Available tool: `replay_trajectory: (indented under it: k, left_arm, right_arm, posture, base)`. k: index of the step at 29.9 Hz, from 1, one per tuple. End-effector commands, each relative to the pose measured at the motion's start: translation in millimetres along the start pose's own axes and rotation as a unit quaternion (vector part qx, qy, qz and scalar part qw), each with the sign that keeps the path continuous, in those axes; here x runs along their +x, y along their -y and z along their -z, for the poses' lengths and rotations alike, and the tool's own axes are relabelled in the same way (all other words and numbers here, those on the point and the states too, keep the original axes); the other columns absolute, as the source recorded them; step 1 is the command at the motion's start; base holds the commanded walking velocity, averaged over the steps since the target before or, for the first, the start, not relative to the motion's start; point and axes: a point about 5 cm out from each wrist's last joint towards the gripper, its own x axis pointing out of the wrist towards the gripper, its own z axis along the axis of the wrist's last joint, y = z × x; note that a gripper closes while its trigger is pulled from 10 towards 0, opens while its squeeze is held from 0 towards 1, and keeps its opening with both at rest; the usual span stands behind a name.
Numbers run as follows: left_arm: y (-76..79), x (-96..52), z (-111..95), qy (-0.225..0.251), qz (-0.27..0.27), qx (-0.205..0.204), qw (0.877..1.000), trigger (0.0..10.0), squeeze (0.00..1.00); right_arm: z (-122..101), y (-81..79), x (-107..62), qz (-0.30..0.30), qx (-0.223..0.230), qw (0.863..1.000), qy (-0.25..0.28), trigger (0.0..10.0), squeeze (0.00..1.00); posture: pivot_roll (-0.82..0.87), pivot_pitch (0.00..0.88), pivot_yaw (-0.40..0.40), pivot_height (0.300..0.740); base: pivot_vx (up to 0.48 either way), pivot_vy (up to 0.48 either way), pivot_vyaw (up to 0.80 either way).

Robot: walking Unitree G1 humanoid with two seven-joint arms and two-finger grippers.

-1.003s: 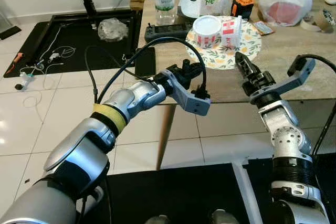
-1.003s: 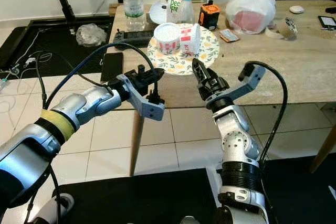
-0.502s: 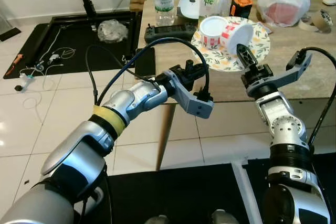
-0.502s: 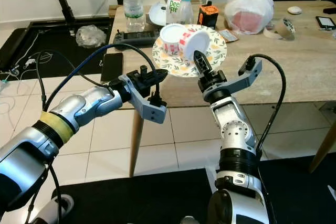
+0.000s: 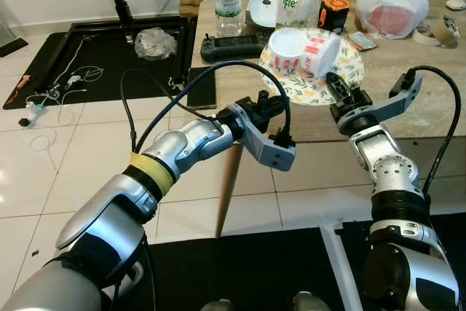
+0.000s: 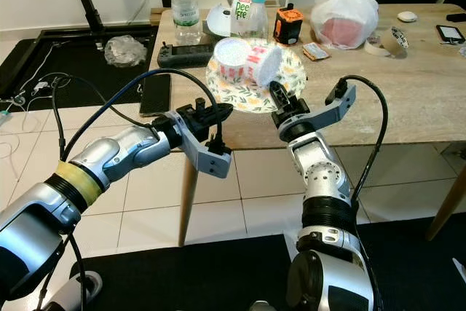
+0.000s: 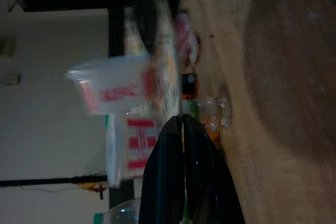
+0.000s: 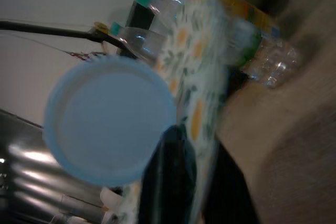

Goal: Restocking fridge

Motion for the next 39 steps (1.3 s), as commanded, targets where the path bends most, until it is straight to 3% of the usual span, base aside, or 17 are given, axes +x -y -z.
replay_trajectory:
  k: [1,14,15,16,20,21,25,31,36,37,39]
  left_arm:
    - [-7.2,-2.9,4.3,-0.004,-0.018,0.009,1.000,10.0,0.00]
    - [-1.4,-2.6,3.5,-0.009,-0.027,0.013,0.999,10.0,0.03]
    - [-2.2,-2.3,3.4,-0.007,-0.029,0.014,0.999,10.0,0.00]
    - [-2.6,-2.5,4.0,-0.004,-0.026,0.014,1.000,10.0,1.00]
    - [-2.6,-2.9,5.2,-0.003,-0.022,0.017,1.000,10.0,1.00]
    - [-2.8,-3.3,6.6,-0.003,-0.021,0.020,1.000,10.0,0.00]
    - [-3.5,-6.6,8.0,-0.003,-0.027,0.017,0.999,10.0,0.00]
    - [-1.7,-14.7,10.3,-0.011,-0.034,-0.003,0.999,10.0,0.00]
    - [-5.1,-22.1,24.3,-0.057,-0.054,-0.034,0.996,10.0,0.00]
    - [-10.2,-24.6,34.4,-0.096,-0.076,-0.061,0.991,10.0,0.00]
    - [-13.2,-26.6,41.0,-0.121,-0.091,-0.081,0.985,10.0,0.00]
  right_arm:
    - [1.0,11.1,-4.3,0.026,0.014,1.000,0.011,0.0,0.00]
    - [8.6,11.8,0.5,0.036,0.066,0.997,0.032,0.0,0.00]
    - [10.5,16.4,0.4,0.054,0.080,0.995,0.034,6.2,0.00]
    - [11.8,22.3,-0.8,0.071,0.100,0.992,0.041,10.0,0.00]
    - [12.7,27.8,-2.2,0.084,0.122,0.988,0.052,10.0,0.00]
    - [12.7,32.2,-3.5,0.095,0.139,0.983,0.067,10.0,0.00]
    - [4.6,40.3,-6.2,0.113,0.183,0.969,0.123,10.0,0.00]
    - [-5.1,41.0,-7.1,0.100,0.196,0.963,0.157,10.0,0.00]
    - [-8.9,39.6,-7.8,0.074,0.199,0.962,0.174,10.0,0.00]
    - [-8.6,37.2,-8.5,0.056,0.194,0.963,0.177,10.0,0.00]
    - [-8.2,35.4,-8.9,0.044,0.191,0.964,0.178,10.0,0.00]
  posture:
    - [0.09,0.086,-0.011,0.740]
    - [0.09,0.089,-0.009,0.740]
    - [0.09,0.089,-0.007,0.740]
    - [0.10,0.089,-0.004,0.740]
    - [0.11,0.089,-0.003,0.740]
    - [0.11,0.088,0.001,0.740]
    - [0.11,0.085,0.003,0.740]
    - [0.11,0.083,0.004,0.740]
    - [0.12,0.080,0.010,0.740]
    - [0.12,0.081,0.015,0.740]
    - [0.12,0.081,0.015,0.740]
  base:
    - [0.000,0.000,0.00]
    - [0.000,0.000,0.00]
    - [0.000,0.000,0.00]
    - [0.000,0.000,0.00]
    - [0.000,0.000,0.00]
    - [0.000,0.000,0.00]
    - [0.000,0.000,0.00]
    - [0.000,0.000,0.00]
    - [0.000,0.000,0.00]
    - [0.000,0.000,0.00]
    - [0.000,0.000,0.00]
